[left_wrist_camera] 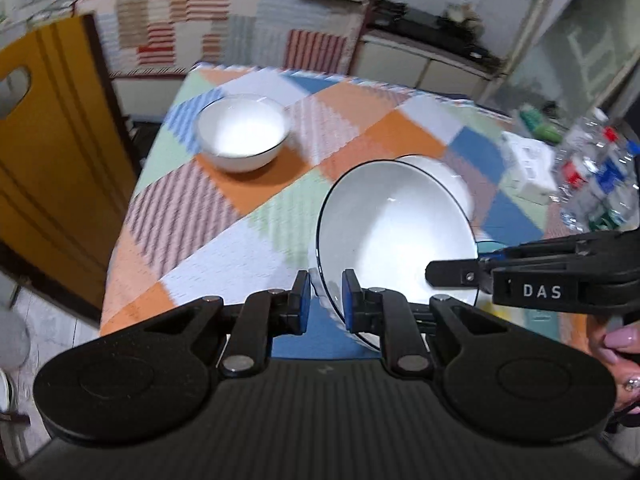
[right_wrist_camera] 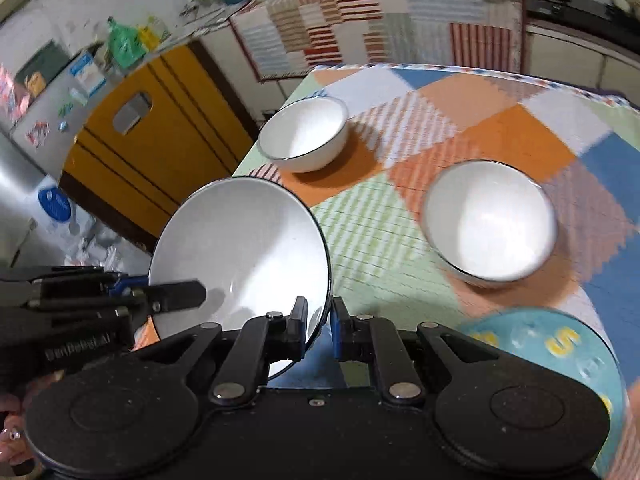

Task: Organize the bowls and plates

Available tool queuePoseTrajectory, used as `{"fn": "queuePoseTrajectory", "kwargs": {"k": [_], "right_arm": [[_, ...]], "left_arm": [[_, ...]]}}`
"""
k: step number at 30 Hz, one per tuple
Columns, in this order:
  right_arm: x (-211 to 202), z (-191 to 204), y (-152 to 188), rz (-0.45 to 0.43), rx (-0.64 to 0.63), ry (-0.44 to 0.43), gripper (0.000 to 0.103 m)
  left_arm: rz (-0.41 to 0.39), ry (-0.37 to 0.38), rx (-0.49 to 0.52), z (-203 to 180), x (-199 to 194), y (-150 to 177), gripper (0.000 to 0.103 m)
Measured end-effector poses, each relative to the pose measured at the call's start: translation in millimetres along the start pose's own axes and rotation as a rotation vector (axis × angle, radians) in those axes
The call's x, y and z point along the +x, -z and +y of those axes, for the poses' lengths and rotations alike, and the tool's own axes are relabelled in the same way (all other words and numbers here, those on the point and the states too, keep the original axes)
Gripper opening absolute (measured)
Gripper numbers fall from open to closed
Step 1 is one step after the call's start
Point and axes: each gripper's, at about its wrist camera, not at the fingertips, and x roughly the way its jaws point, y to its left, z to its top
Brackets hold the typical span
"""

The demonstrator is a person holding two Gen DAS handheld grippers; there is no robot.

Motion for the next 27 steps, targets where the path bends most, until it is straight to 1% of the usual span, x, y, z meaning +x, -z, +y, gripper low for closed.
{"fn": "queuePoseTrajectory", "kwargs": {"k": [4, 7, 9, 11, 13, 15, 17, 20, 22, 25, 27], "right_arm": [[-25.4, -24.0, 12.3, -0.042, 0.088, -0.016, 0.016], [-36.9, -37.8, 13.5, -0.066, 0.12, -0.002, 0.016], [-45.2, -47.1, 9.4, -0.08, 0.133, 0.01, 0.016], [-54.8, -55.8, 5.3, -0.08, 0.154, 0.002, 0.015], [-65.8, -59.6, 2.7, -0.086, 0.158, -0.007, 0.015], [-70.9, -60.9, -1.6, -0.09, 0.145, 0.016, 0.015], [-70.9, -64.4, -7.0, -0.082, 0.148, 0.033, 0.015], [-65.5, -72.3, -19.8, -0.043, 0.148, 0.058, 0.015], [-59.5, -75.7, -34.6, 0.021, 0.133, 0.081, 0.016], [-56.7, -79.1, -54.5, 0.118, 0.081, 0.125, 0.016], [-52.6, -81.7, -66.8, 0.178, 0.065, 0.152, 0.016]], "left_arm": [[0.01, 0.004, 0.062, -30.3, 1.5, -11.1, 0.015], [0.022, 0.016, 0.119, -51.3, 6.9, -24.7, 0.015], [0.001, 0.036, 0.16, -61.4, 1.8, -31.0, 0.015], [-0.026, 0.041, 0.202, -71.4, -4.6, -35.4, 0.015], [-0.034, 0.055, 0.208, -77.5, -5.1, -40.2, 0.015], [-0.045, 0.061, 0.208, -81.9, -0.7, -45.8, 0.015], [-0.037, 0.067, 0.196, -82.7, 9.6, -52.3, 0.015], [0.004, 0.079, 0.164, -81.3, 26.9, -61.9, 0.015], [0.012, 0.093, 0.17, -82.1, 35.9, -66.6, 0.015], [0.066, 0.136, 0.103, -77.4, 52.7, -74.1, 0.015], [0.073, 0.136, 0.09, -77.3, 61.6, -76.6, 0.015]]}}
